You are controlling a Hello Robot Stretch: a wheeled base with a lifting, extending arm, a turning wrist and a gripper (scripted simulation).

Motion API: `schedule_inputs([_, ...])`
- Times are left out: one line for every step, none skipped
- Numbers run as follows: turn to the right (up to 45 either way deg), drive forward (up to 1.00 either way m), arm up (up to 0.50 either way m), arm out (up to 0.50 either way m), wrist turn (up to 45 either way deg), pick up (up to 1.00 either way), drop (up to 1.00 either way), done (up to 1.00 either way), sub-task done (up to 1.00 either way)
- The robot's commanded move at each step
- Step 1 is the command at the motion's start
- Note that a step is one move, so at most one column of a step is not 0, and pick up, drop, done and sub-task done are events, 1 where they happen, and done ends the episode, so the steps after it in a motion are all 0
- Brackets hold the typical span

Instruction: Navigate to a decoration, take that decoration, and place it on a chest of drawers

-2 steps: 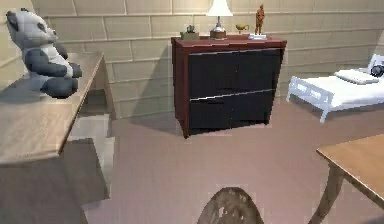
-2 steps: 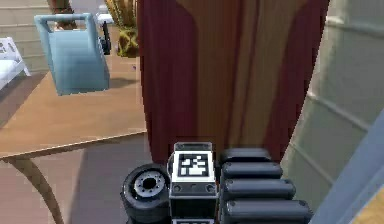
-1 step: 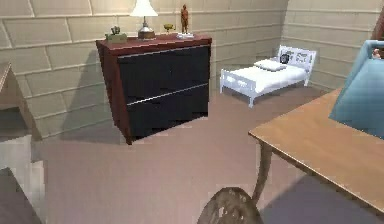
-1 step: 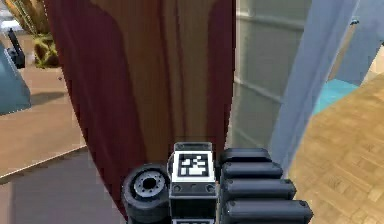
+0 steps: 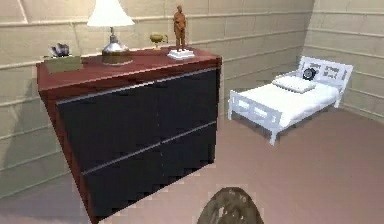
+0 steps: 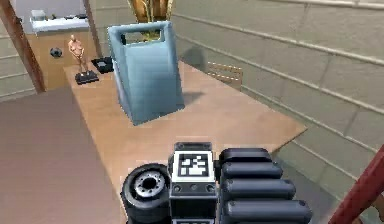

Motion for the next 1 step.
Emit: schedule_inputs([-30.0,0.00,0.00,0.00,0.0,0.00,0.00,0.00,0.00])
